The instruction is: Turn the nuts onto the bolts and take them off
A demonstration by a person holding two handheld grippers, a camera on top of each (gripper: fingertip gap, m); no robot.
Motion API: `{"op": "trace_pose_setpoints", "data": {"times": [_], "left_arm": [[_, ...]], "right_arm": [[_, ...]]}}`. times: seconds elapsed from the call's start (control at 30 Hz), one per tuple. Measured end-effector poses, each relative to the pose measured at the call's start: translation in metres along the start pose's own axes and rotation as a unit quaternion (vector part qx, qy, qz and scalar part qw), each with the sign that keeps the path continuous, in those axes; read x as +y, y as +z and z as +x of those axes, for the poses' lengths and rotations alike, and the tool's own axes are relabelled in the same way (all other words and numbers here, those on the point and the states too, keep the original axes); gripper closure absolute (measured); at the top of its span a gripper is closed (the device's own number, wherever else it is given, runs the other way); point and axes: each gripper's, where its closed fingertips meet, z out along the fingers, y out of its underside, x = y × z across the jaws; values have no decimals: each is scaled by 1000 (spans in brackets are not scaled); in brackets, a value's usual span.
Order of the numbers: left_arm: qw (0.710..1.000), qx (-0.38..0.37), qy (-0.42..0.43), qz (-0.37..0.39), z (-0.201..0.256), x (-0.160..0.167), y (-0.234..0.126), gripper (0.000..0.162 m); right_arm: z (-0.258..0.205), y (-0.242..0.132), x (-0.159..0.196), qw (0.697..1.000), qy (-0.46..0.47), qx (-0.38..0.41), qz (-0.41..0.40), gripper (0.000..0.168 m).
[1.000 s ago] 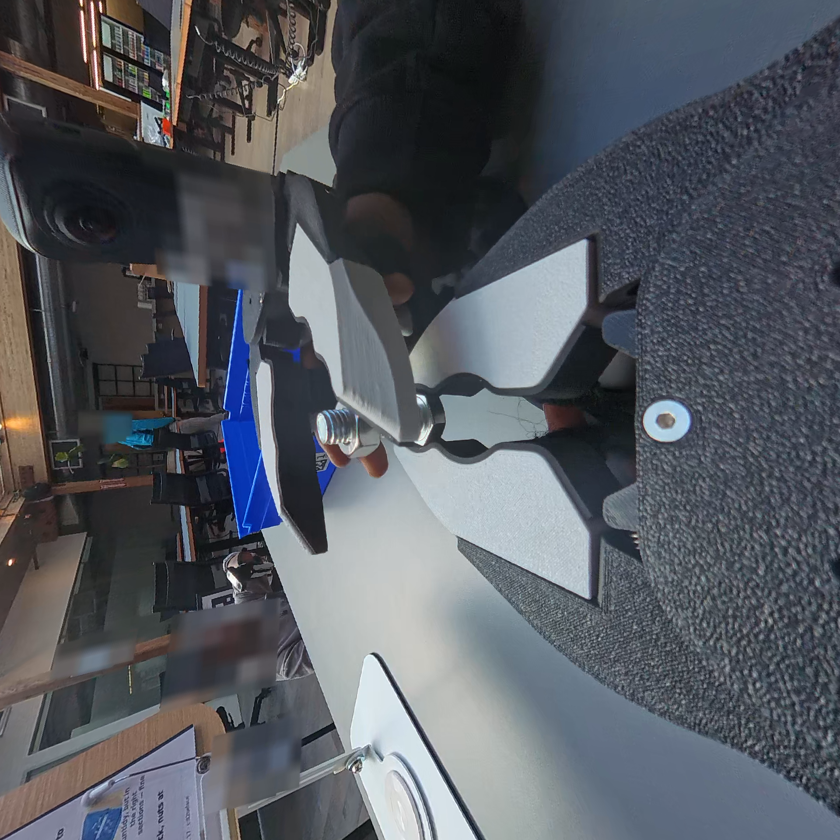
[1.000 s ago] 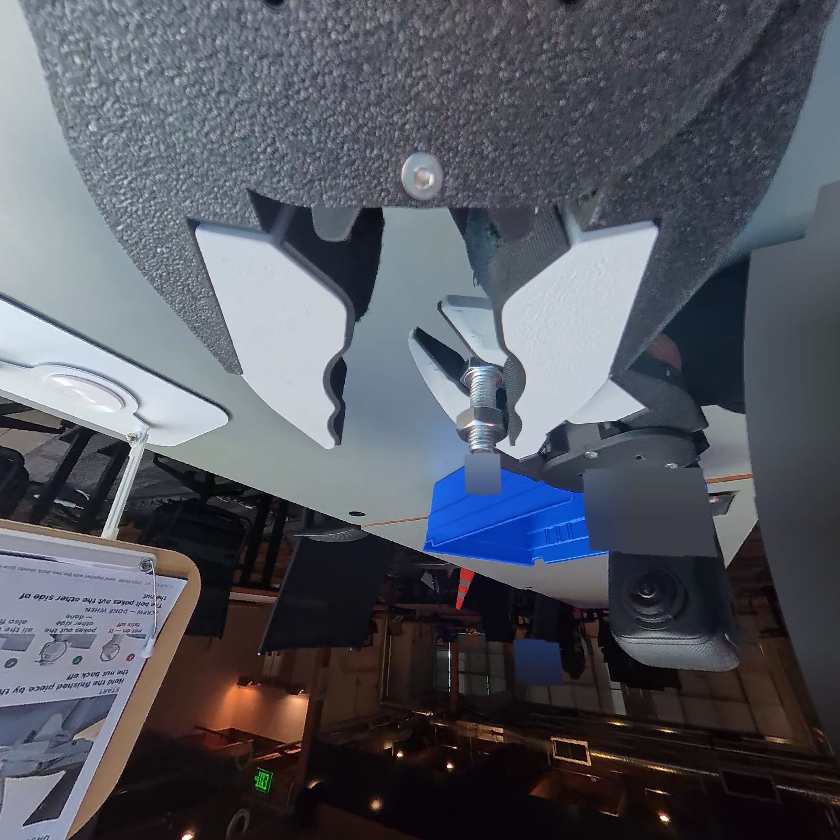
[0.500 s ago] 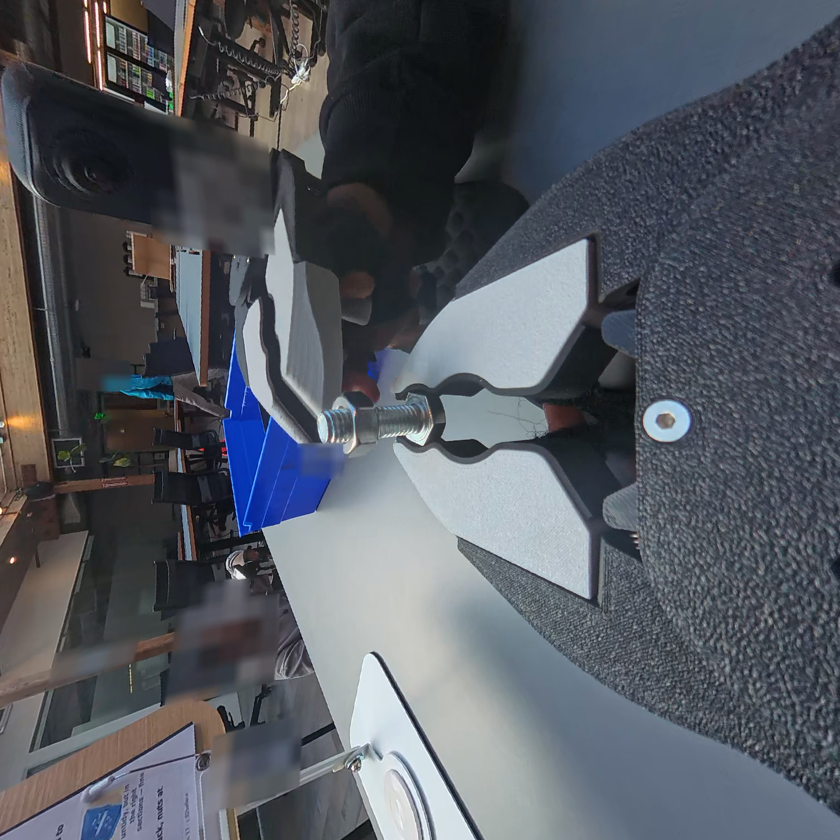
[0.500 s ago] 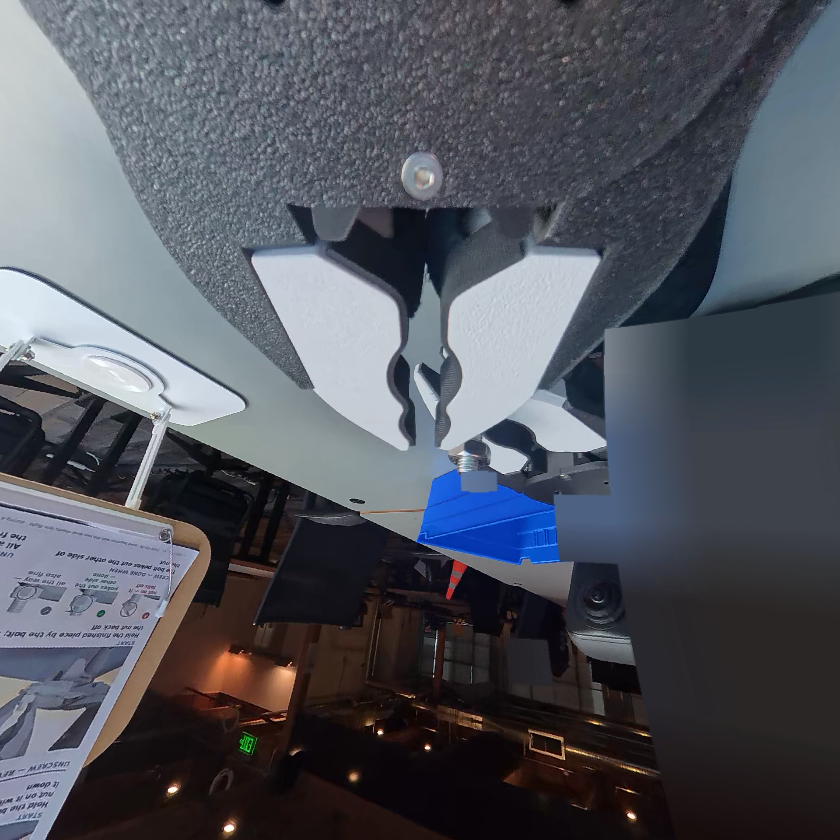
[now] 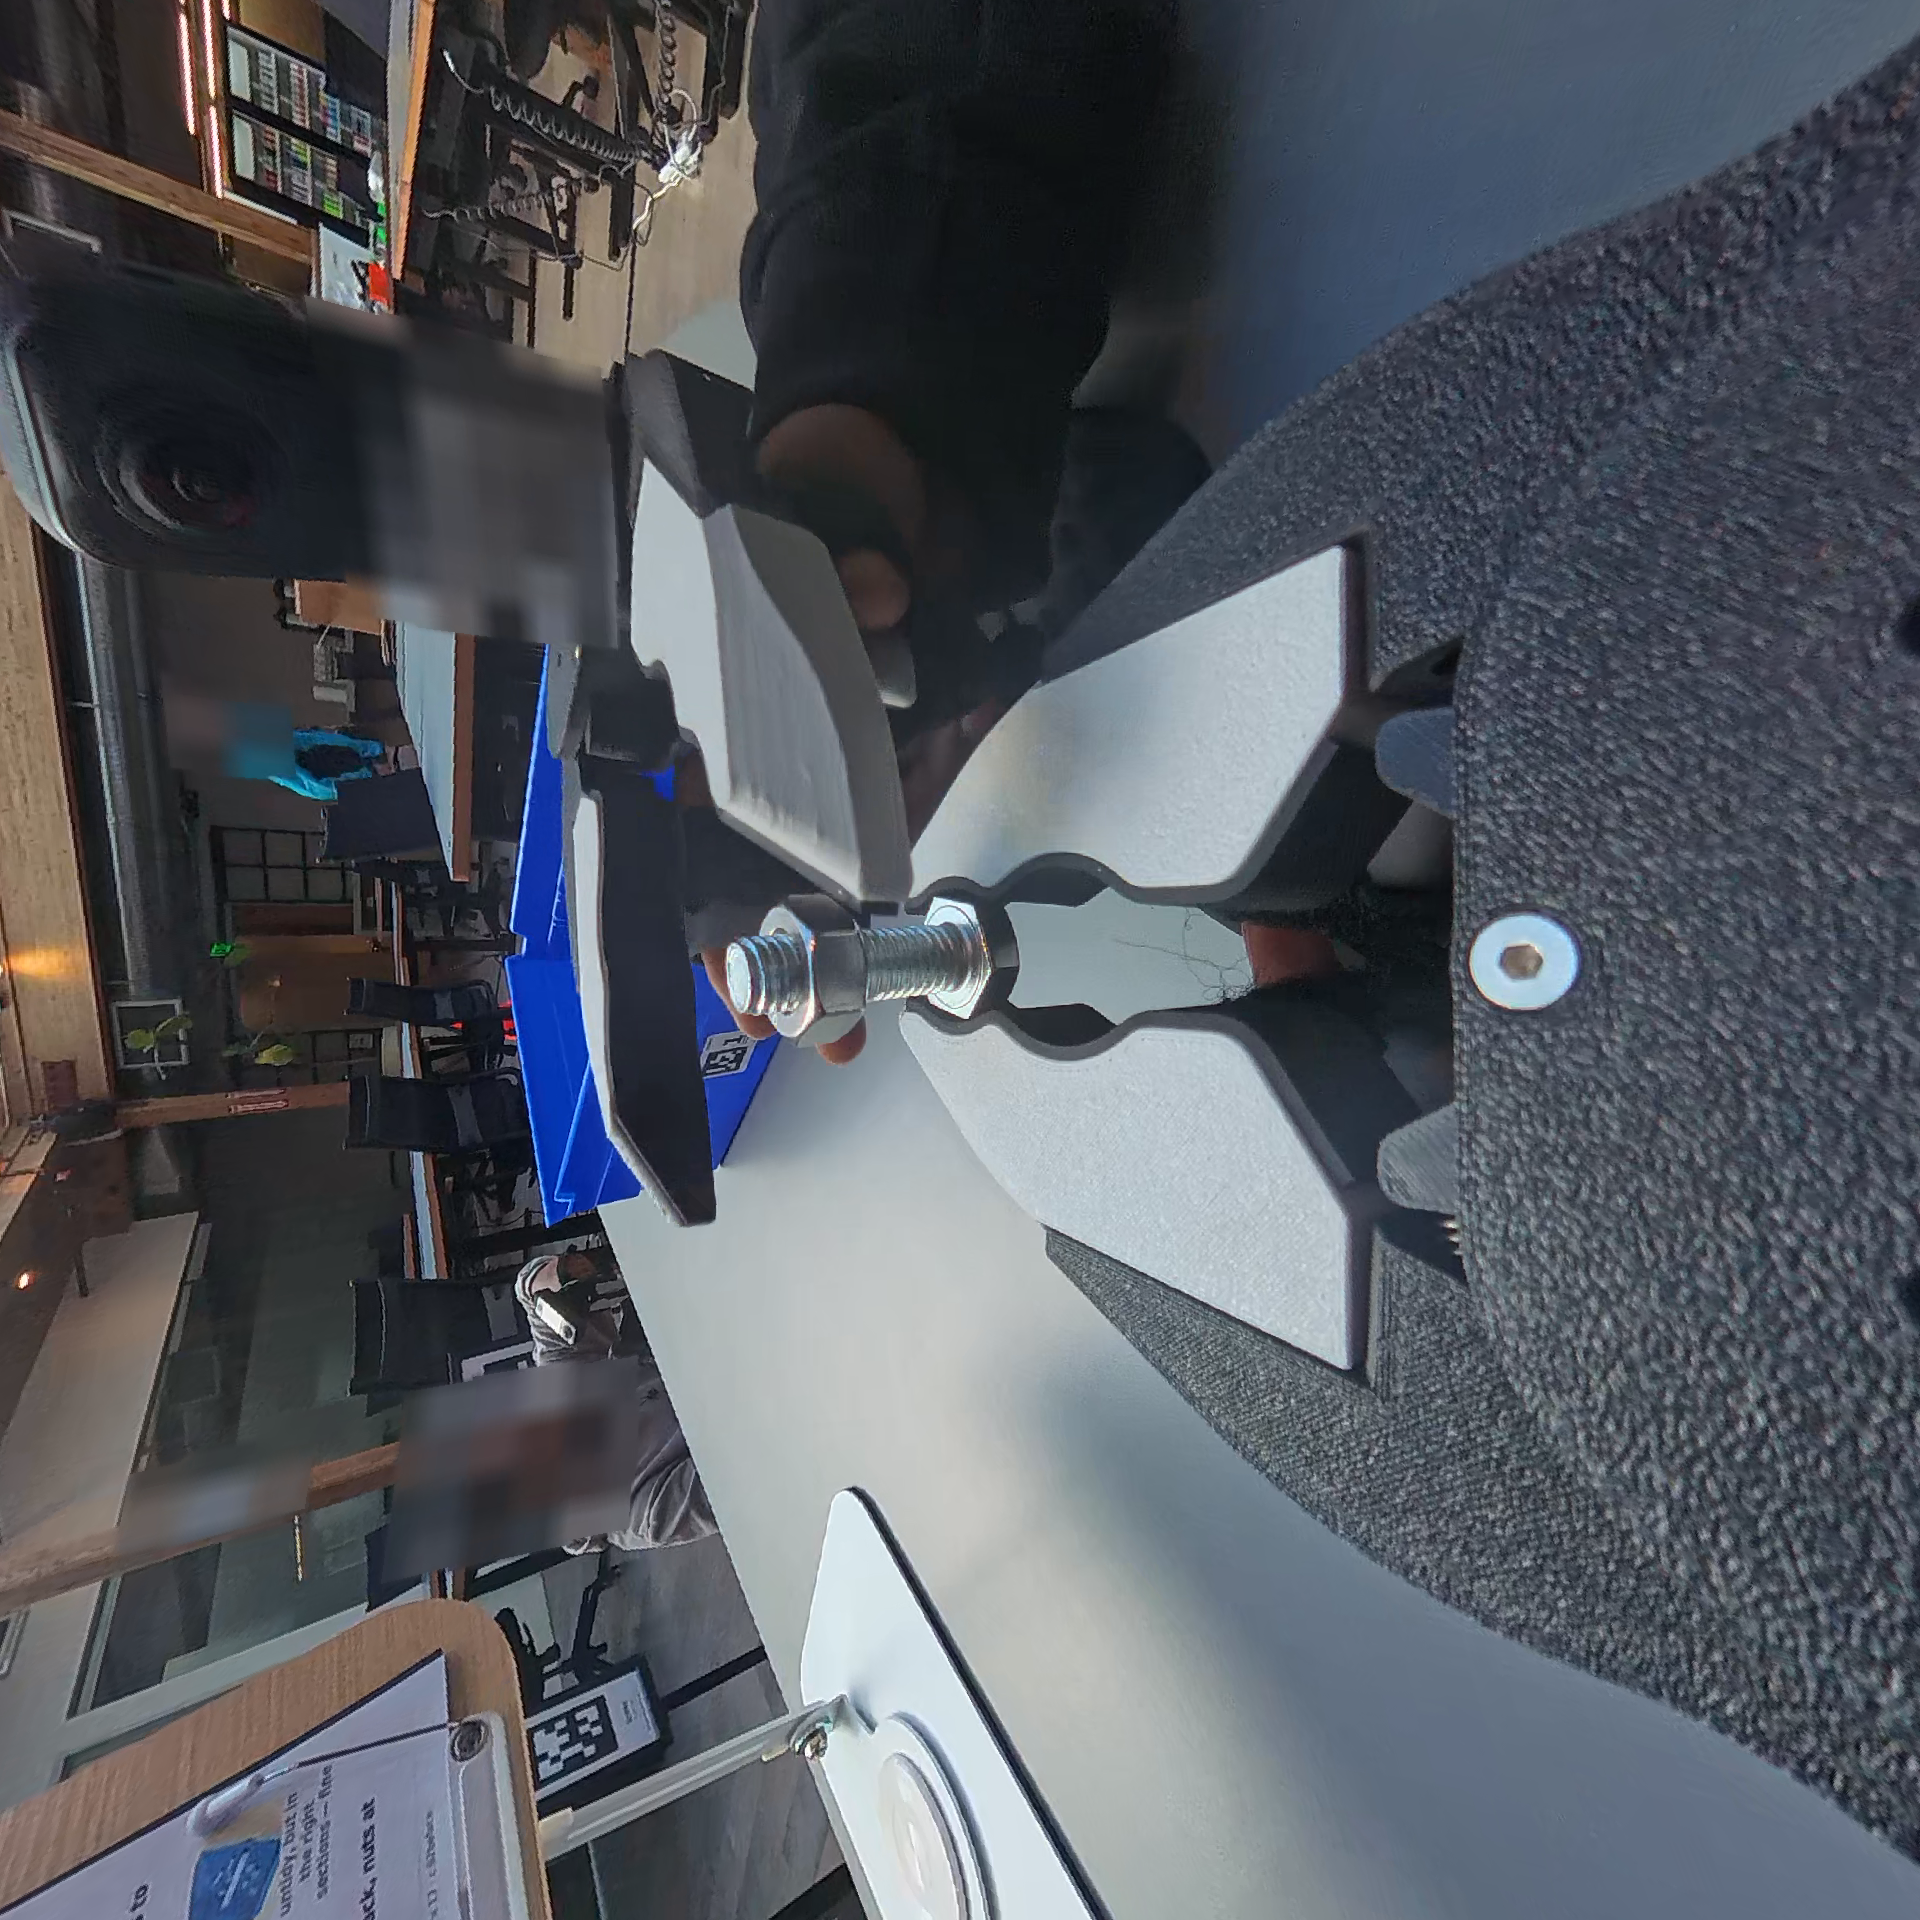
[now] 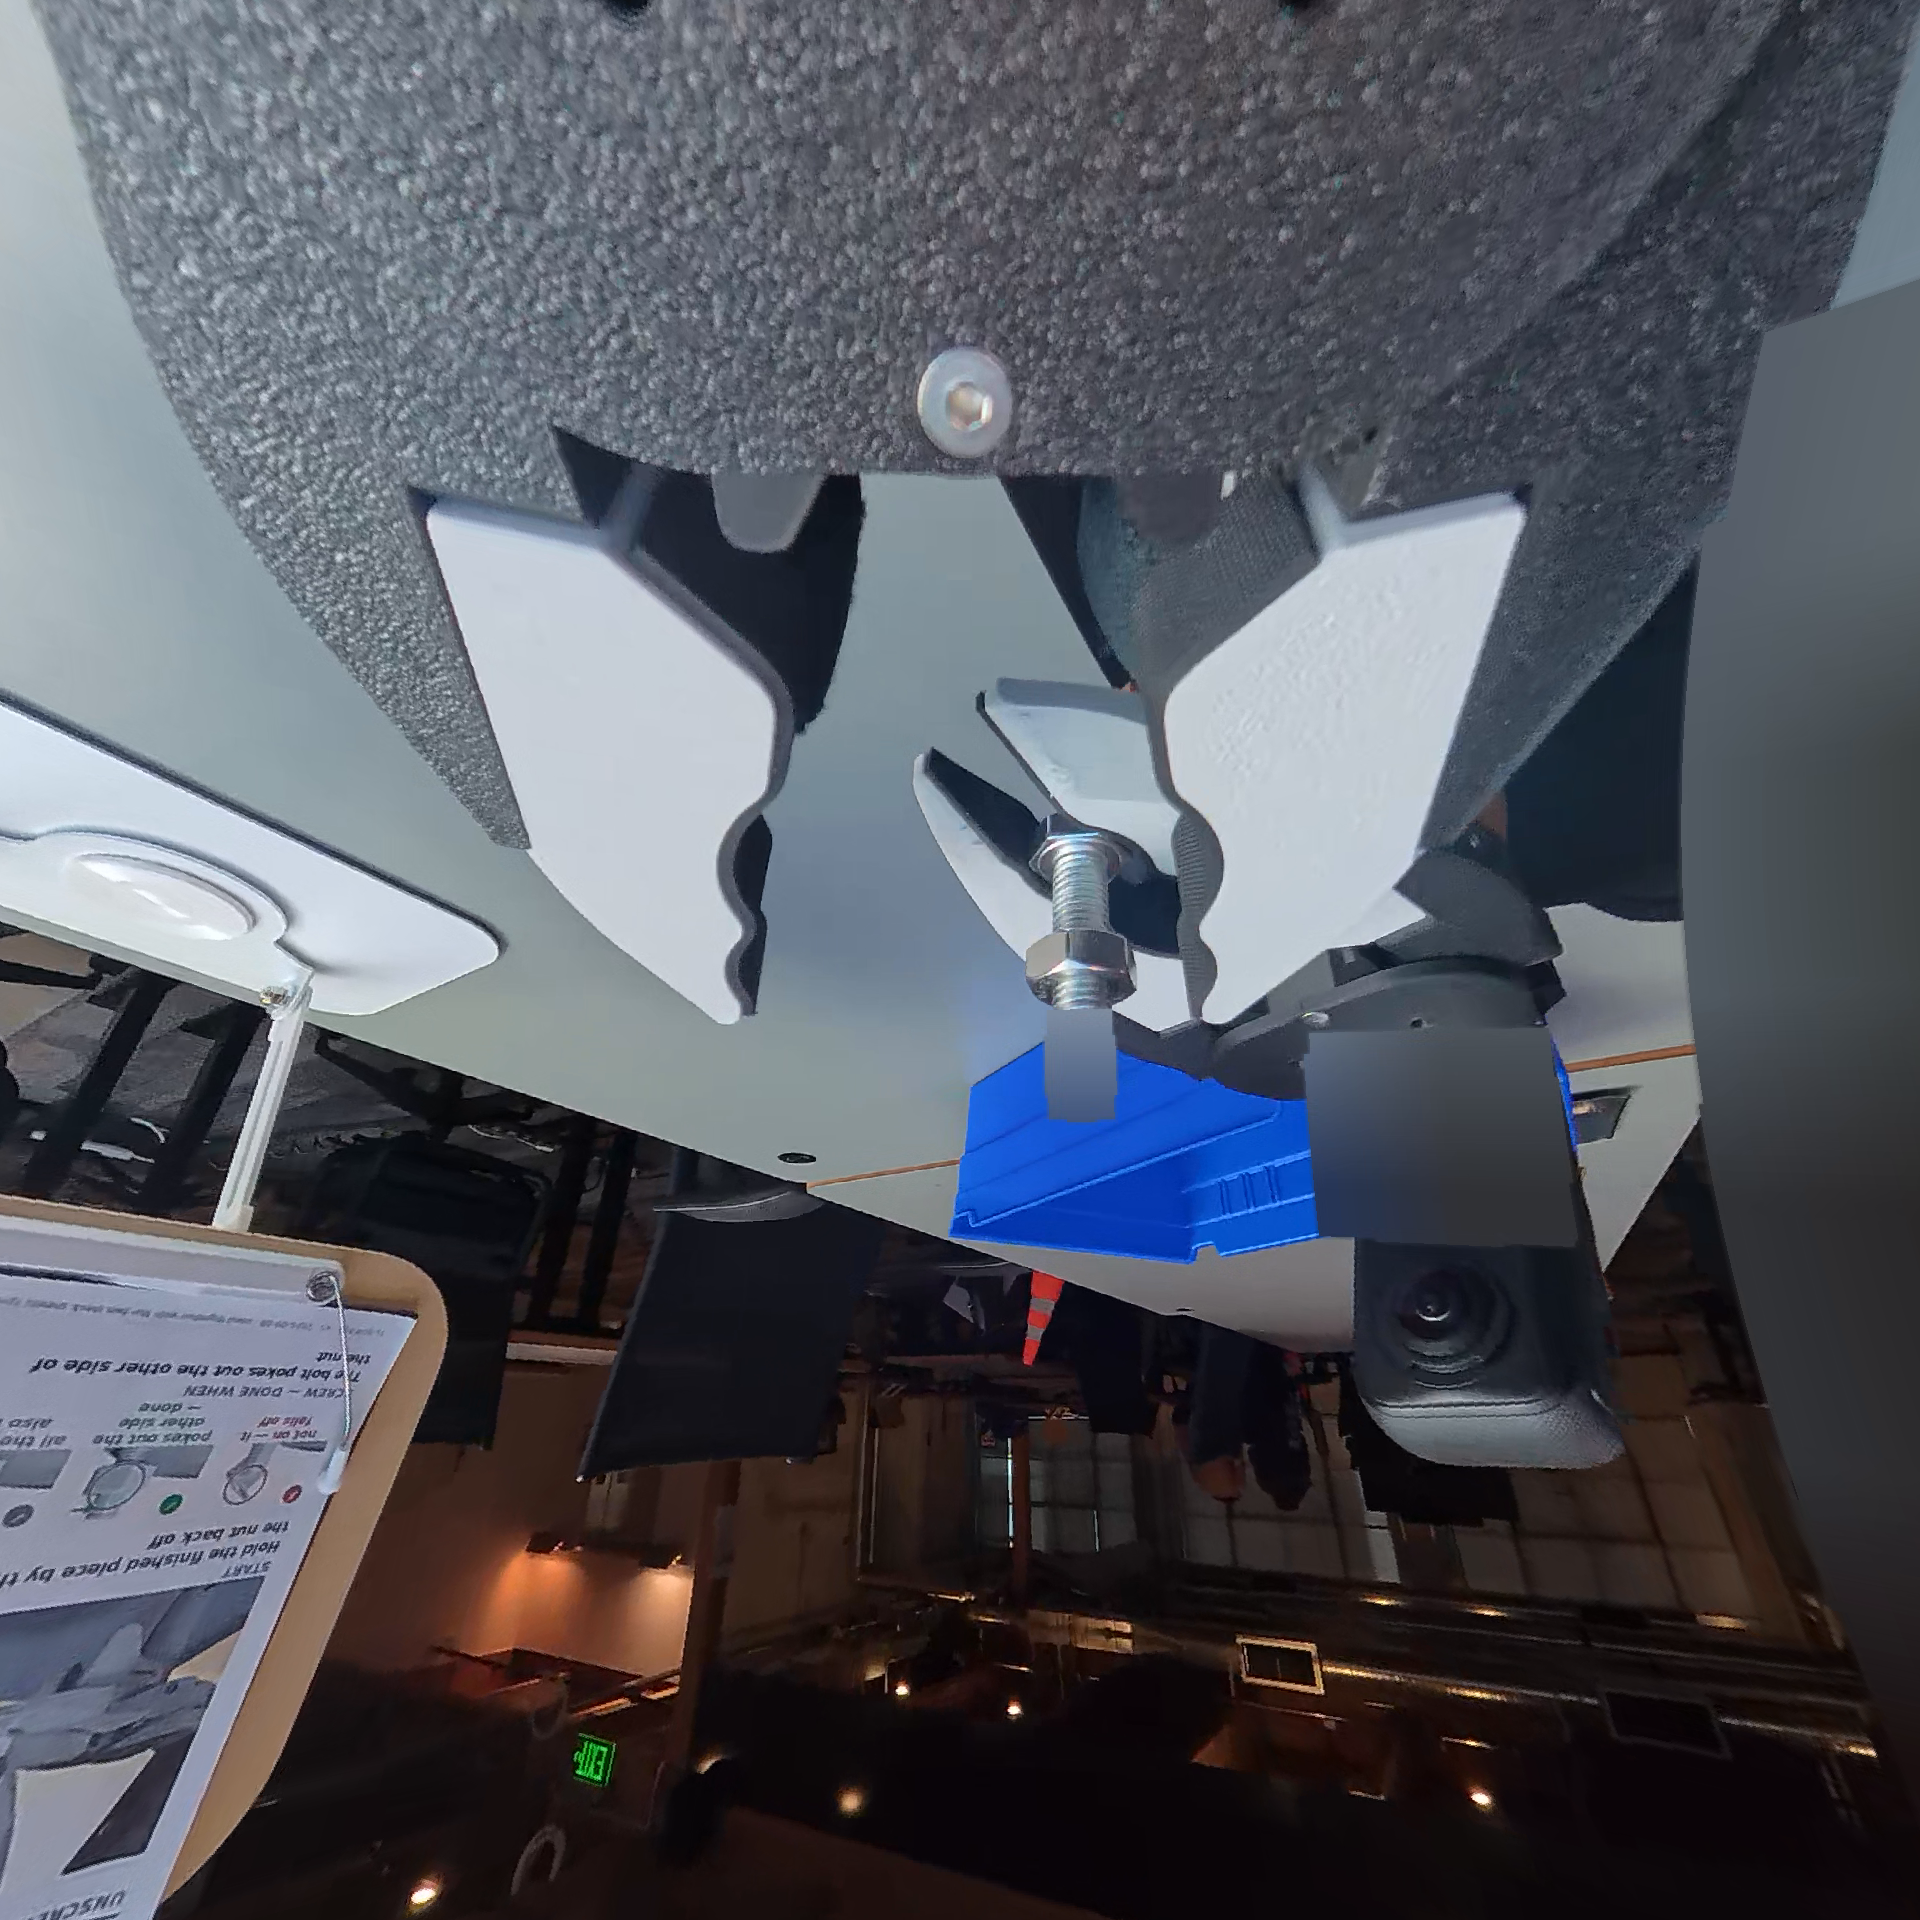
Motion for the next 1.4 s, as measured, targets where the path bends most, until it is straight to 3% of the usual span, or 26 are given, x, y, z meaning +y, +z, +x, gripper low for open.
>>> {"op": "trace_pose_setpoints", "data": {"times": [0.23,0.67,0.73,0.83,0.9,1.0,1.17,1.27,1.4], "left_arm": [[1000,1,0,0,0,0,0,148],[1000,0,-3,1,-1,0,0,148],[1000,-1,-4,2,-1,-1,0,148],[1000,0,-3,2,-1,-1,0,148],[1000,0,-3,1,-1,0,0,148],[1000,0,-4,3,-1,-1,0,148],[1000,-1,-2,2,-1,-1,0,148],[1000,-1,-1,2,-1,-1,0,148],[1000,-1,1,1,0,-1,0,148]], "right_arm": [[2,14,5,1000,-13,18,-15,96],[4,-16,0,999,-40,14,-2,113],[3,-20,0,999,-47,11,-1,124],[6,-23,-3,998,-62,14,6,155],[7,-25,-4,997,-70,17,7,161],[6,-26,-8,998,-66,13,15,157],[-1,-16,-7,999,-29,-7,14,105],[-2,-6,-4,1000,-21,-1,10,95],[1,8,-1,1000,-15,17,2,93]]}}
